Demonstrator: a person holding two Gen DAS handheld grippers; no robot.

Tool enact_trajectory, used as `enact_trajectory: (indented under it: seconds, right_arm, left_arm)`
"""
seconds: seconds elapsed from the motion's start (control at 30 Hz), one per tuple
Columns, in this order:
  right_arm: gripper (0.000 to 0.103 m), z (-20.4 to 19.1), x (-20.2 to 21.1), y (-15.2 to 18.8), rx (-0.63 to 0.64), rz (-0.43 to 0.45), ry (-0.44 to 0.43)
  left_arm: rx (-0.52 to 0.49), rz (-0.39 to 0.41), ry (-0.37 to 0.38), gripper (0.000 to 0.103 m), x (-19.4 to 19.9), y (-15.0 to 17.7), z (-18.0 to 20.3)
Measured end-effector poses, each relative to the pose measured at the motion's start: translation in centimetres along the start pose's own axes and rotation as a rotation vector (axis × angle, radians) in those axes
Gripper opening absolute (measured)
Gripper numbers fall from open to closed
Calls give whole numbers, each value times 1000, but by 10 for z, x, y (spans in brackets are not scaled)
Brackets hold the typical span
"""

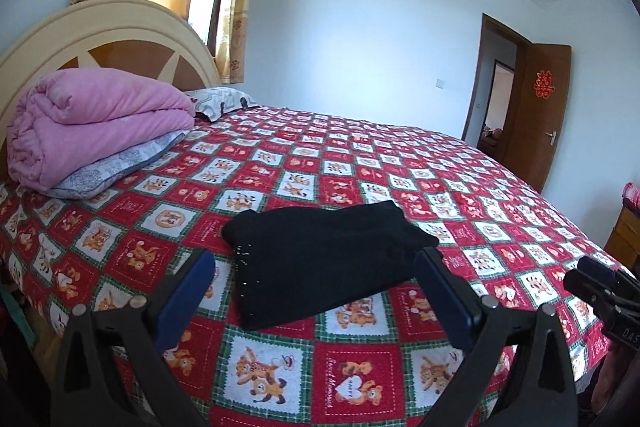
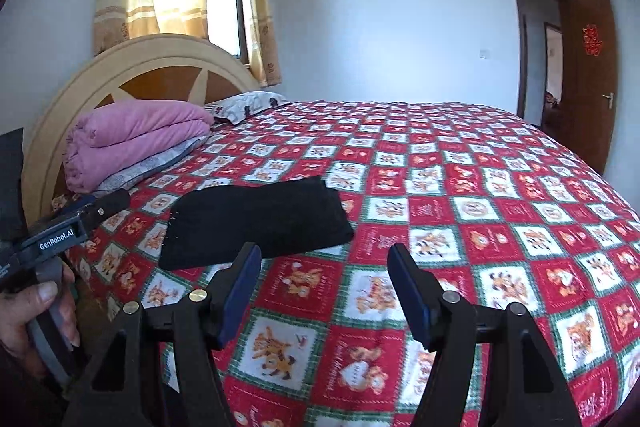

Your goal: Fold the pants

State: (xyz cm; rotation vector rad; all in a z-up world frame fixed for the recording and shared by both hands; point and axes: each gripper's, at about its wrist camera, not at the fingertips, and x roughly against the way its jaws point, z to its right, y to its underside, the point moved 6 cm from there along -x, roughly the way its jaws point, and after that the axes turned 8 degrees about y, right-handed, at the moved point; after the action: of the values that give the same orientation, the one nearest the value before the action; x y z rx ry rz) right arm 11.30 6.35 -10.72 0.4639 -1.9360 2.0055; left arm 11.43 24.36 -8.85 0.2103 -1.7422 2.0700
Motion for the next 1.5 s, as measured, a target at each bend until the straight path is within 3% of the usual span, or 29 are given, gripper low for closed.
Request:
enact_trajectory:
  seconds: [0.9,1.5]
  right_arm:
    - [70,6,36,-26,43,116,41]
    - [71,7,27,-21,48,89,38]
  left_arm:
    - [-101,47,-33,103,16,-13,29]
    - [-70,33,-18,103,11,-5,23]
